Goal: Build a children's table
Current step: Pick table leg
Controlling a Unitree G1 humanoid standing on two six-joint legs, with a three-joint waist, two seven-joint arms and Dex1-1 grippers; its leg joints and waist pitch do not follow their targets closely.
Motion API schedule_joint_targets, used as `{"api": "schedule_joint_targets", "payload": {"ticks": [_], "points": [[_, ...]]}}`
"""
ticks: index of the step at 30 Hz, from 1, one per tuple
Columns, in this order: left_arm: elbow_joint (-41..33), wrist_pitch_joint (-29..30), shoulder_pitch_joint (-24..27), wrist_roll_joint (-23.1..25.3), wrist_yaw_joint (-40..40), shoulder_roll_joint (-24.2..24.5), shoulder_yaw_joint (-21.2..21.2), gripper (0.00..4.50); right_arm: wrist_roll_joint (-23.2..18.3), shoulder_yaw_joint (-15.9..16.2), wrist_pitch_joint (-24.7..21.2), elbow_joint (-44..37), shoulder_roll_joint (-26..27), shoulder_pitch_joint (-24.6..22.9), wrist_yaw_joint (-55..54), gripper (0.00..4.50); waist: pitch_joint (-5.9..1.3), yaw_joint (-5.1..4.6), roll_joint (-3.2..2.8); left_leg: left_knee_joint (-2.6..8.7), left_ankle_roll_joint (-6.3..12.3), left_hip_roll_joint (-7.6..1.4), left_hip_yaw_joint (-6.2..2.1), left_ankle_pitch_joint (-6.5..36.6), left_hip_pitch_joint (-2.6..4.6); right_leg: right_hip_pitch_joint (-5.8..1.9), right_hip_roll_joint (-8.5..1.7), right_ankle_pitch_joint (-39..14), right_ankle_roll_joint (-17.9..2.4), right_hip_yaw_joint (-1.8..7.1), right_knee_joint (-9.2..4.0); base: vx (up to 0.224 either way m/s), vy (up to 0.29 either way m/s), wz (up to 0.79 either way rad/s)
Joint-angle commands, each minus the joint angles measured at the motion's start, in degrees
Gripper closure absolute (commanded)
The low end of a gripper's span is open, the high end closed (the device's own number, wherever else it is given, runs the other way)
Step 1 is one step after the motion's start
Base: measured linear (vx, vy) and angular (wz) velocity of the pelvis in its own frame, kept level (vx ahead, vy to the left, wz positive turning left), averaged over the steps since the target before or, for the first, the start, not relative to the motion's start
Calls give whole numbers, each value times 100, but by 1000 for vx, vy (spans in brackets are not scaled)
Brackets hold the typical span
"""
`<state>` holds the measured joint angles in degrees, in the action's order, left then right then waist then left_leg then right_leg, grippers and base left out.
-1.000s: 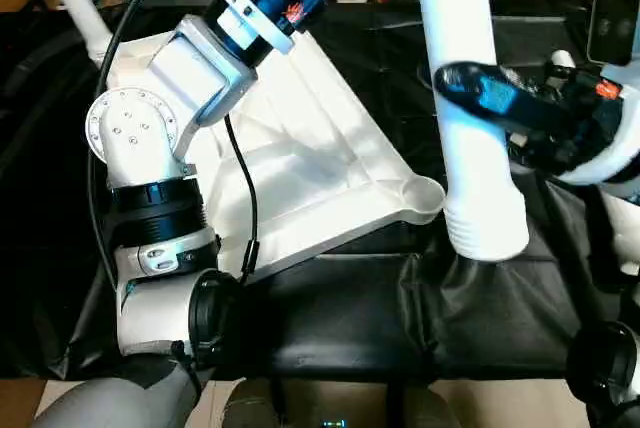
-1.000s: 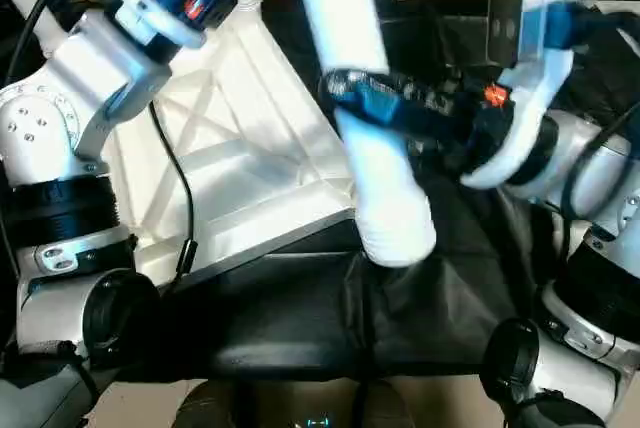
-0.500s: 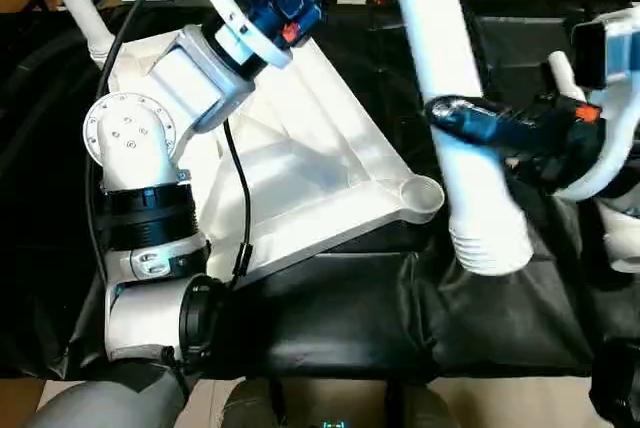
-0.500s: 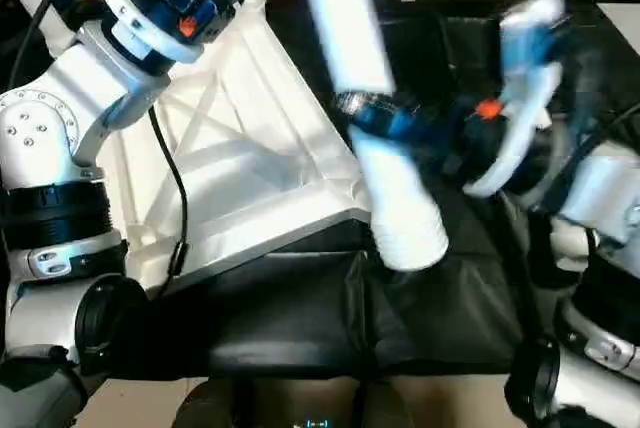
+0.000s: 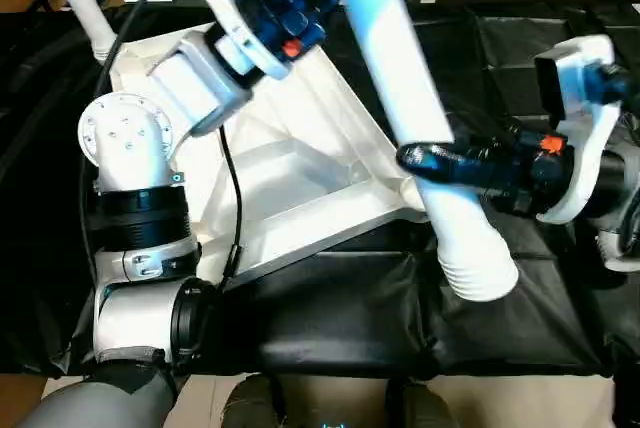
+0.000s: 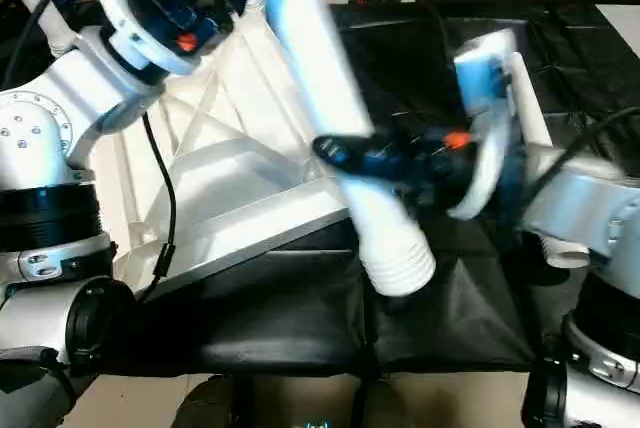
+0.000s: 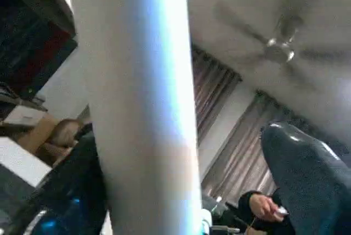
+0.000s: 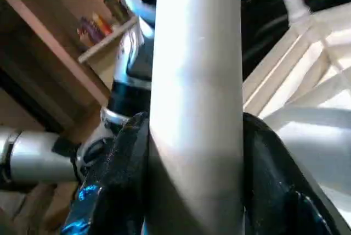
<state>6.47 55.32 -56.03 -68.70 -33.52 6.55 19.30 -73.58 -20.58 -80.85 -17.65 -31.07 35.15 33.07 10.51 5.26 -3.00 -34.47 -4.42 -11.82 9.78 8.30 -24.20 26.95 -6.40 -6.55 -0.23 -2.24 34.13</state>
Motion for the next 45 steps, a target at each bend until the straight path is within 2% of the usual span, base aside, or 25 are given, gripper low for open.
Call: {"api": "schedule_joint_targets", "payload": {"ticks": [1, 9, 21, 23, 28, 36, 37, 39, 41, 43, 45], "points": [[-161, 15, -9, 49, -107, 50, -94, 61, 89, 106, 28, -44, -95, -93, -11, 269, -680, 14, 174, 313, 253, 134, 106, 466, 110, -493, 38, -1392, -893, 55, -307, 0, 0, 0], [-112, -72, -10, -28, -6, 0, -103, 127, 304, 209, 322, 64, -228, -117, 122, 269, -684, 11, 184, 306, 304, 134, 102, 435, 92, -504, 36, -1355, -938, 47, -295, 0, 0, 0], [27, -125, -46, -34, -7, 20, -51, 223, 405, 383, 580, 98, -409, -191, 310, 269, -685, 7, 186, 295, 385, 141, 103, 442, 91, -504, 42, -1369, -974, 45, -302, 0, 0, 0], [62, -154, -57, -53, 58, 5, -14, 257, 414, 408, 619, 111, -426, -194, 311, 269, -688, 6, 187, 294, 384, 137, 103, 455, 95, -504, 39, -1384, -982, 44, -302, 0, 0, 0], [144, -244, -99, -7, 116, 31, 44, 280, 461, 470, 735, 132, -471, -202, 335, 269, -687, 6, 186, 291, 411, 136, 105, 454, 95, -505, 39, -1344, -1020, 43, -299, 0, 0, 0], [270, -356, -171, 54, 247, 79, 121, 284, 577, 577, 866, 131, -521, -200, 337, 270, -693, 5, 185, 287, 429, 137, 102, 430, 91, -513, 42, -1292, -1047, 43, -287, 0, 0, 0], [308, -382, -188, 70, 281, 88, 139, 284, 589, 590, 883, 125, -532, -205, 347, 235, -695, 6, 184, 286, 435, 137, 104, 429, 95, -510, 43, -1280, -1051, 42, -287, 0, 0, 0], [353, -428, -211, 141, 308, 118, 134, 284, 595, 597, 899, 130, -534, -205, 345, 200, -697, 8, 177, 282, 444, 140, 102, 416, 92, -516, 42, -1258, -1058, 43, -283, 0, 0, 0], [391, -479, -238, 230, 341, 150, 119, 284, 611, 600, 930, 140, -529, -201, 321, 192, -695, 8, 181, 286, 430, 137, 98, 404, 92, -514, 49, -1242, -1043, 41, -287, 0, 0, 0], [389, -615, -298, 653, 449, 310, -73, 285, 794, 609, 1064, 216, -545, -147, 190, 168, -702, -7, 169, 288, 396, 133, 95, 427, 105, -508, 52, -1307, -964, 40, -292, 0, 0, 0], [373, -671, -323, 819, 493, 367, -159, 285, 884, 609, 1141, 250, -576, -125, 173, 154, -696, -6, 173, 292, 356, 131, 97, 437, 110, -506, 47, -1356, -911, 44, -295, 0, 0, 0]]}}
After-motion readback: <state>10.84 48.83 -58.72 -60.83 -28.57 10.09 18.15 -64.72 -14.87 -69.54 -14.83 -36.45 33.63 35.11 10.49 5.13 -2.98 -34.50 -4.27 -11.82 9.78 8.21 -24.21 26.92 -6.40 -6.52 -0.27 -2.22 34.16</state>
